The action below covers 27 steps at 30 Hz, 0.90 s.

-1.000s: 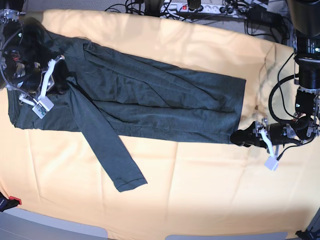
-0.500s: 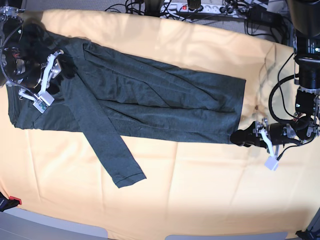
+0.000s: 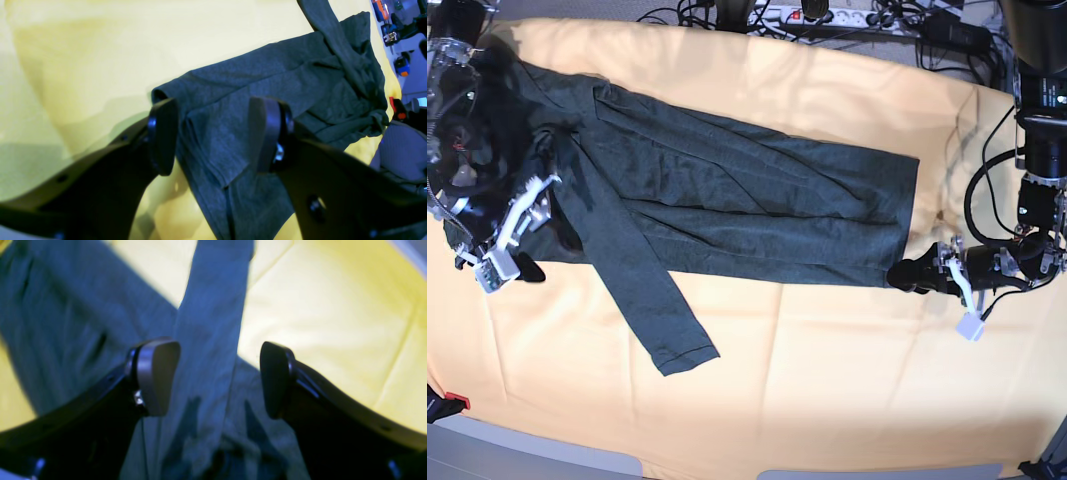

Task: Fold the T-shirt properly
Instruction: 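Drag the held sleeve with the right gripper across the folded shirt body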

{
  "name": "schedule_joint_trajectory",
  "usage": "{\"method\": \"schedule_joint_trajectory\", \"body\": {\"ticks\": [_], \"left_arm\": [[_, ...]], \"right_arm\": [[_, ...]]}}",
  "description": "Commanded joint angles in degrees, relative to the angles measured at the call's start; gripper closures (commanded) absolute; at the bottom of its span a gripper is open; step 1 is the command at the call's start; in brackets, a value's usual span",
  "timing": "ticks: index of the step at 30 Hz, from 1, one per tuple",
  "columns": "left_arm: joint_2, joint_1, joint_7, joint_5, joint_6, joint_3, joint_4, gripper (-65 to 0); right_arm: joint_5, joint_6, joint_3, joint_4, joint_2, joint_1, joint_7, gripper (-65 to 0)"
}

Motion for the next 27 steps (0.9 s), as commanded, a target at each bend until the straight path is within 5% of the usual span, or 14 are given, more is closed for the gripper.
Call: {"method": "schedule_joint_trajectory", "body": {"ticks": [1,11,27], "left_arm": [[-0.9,-1.6,-1.0,-1.3,-0.5,-0.5,0.7,-34.6],[-0.9,-1.6,-1.0,-1.1,-0.5,-0.5,0.7,-34.7],[-0.9,-1.6,-1.1,-1.2,-0.5,-0.5,0.7,-34.7]], "right_arm": [[-0.6,-1.3,0.5,-0.5,0.6,0.9,2.5,-41.9],[-1.3,-4.6,0.5,-22.2,-5.1,13.0,3.4,-41.9],[-3.2,-2.4,-0.3,-67.3,-14.7,34.6,1.9,-41.7]]}}
